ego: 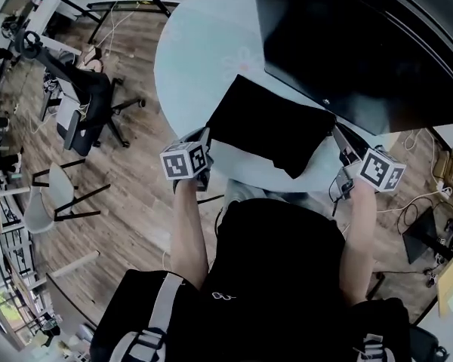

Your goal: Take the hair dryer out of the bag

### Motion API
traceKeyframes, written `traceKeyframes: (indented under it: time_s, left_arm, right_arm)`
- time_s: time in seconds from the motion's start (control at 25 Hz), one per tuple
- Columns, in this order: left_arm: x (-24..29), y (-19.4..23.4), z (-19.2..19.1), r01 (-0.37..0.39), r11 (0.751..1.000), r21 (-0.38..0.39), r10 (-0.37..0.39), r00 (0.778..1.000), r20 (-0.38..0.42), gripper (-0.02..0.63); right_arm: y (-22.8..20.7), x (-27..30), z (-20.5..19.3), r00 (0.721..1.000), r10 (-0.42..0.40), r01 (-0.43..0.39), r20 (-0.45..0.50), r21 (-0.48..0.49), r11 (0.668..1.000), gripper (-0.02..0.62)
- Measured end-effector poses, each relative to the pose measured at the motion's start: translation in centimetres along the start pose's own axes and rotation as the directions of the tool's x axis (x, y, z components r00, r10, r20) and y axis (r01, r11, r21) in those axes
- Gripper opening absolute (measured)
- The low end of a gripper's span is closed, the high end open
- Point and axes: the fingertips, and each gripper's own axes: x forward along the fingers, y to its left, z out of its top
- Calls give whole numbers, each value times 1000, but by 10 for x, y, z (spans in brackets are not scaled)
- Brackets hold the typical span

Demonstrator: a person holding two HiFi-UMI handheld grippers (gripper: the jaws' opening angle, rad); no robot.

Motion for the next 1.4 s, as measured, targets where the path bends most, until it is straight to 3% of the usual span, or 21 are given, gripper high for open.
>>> traceKeyframes:
  time_s: [0.44,0.76,0.96,1.12,1.28,1.4]
  left_arm:
    - [-18,15,21,-28,999,31,26,998,49,19]
    - [-31,25,11,-10,997,79,9,1000,18,19]
    - [-27,35,0,30,992,123,-27,999,-30,19]
    - [-21,33,-7,104,985,135,-96,993,-64,18]
    - [-18,28,-12,152,974,168,-140,987,-82,18]
    - [-20,23,-28,186,963,198,-167,980,-108,18]
  right_arm:
    - [-45,-51,29,983,-79,67,163,78,995,26]
    - [-53,-84,3,962,-151,113,229,170,979,26]
    - [-66,-118,-26,913,-257,165,315,291,942,26]
    - [-66,-146,-59,867,-353,215,352,376,901,26]
    - [-53,-162,-101,828,-397,199,395,455,868,26]
    - [-43,-173,-140,796,-454,206,400,526,825,26]
